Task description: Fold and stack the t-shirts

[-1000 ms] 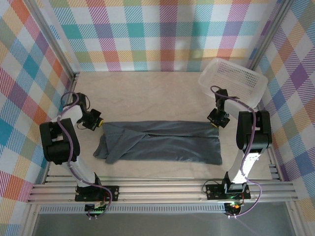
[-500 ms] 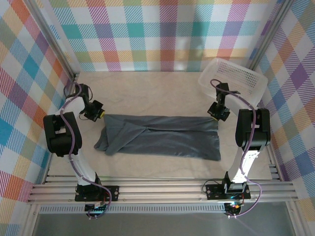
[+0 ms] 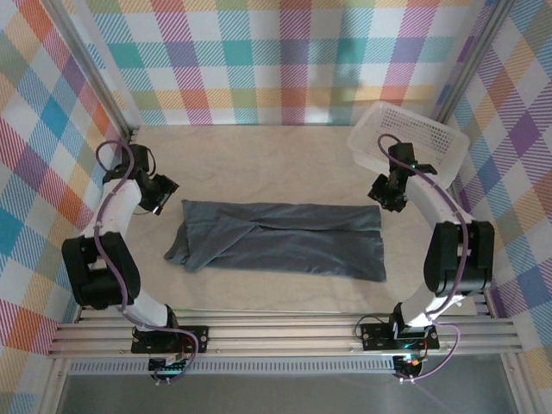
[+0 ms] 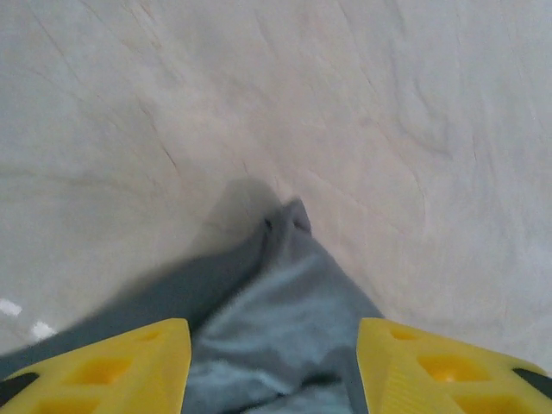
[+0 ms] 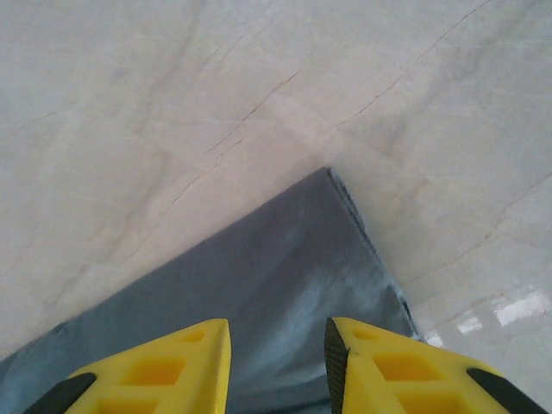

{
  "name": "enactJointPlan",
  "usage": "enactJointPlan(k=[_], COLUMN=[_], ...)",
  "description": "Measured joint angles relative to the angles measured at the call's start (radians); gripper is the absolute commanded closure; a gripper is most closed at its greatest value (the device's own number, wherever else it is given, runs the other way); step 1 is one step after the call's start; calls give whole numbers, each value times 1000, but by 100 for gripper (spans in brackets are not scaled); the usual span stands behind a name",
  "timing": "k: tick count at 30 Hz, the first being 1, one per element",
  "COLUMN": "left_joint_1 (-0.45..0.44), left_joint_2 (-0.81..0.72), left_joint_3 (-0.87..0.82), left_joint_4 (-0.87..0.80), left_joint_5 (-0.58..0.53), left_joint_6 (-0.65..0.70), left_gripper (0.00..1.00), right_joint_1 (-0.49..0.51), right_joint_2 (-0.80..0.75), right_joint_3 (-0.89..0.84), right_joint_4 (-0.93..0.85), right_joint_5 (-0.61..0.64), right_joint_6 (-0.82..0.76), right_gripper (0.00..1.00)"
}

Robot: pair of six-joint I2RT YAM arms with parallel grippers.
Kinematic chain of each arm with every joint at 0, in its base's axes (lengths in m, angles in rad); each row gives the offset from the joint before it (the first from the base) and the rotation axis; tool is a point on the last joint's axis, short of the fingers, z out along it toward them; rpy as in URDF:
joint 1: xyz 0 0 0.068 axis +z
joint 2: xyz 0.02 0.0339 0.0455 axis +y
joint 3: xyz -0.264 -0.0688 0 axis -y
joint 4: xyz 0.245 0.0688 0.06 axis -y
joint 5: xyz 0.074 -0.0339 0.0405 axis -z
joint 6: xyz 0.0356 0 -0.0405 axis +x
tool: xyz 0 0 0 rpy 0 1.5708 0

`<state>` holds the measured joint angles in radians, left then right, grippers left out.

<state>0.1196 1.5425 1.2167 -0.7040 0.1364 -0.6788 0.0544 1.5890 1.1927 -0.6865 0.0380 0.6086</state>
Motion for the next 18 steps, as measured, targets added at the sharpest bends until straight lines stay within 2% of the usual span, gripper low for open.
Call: enactJointPlan(k=[4, 8, 13, 18], left_joint_1=[-139, -242, -308, -325], left_joint_2=[-55, -16, 149, 254], left_joint_3=[-95, -132, -34, 12], left_joint_4=[-1, 18, 68, 85], left_joint_5=[8, 38, 34, 14], left_joint_6=[6, 26, 105, 143], left_gripper=[55, 54, 53, 56], right_joint_1=[62, 142, 210, 259], right_joint_2=[-85, -108, -106, -108], right_joint_3=[-68, -127, -146, -146], right_joint_4=[14, 43, 59, 66], right_joint_5=[-41, -104, -150, -165], right_joint_6=[6, 20, 31, 39], right_gripper=[64, 62, 60, 59])
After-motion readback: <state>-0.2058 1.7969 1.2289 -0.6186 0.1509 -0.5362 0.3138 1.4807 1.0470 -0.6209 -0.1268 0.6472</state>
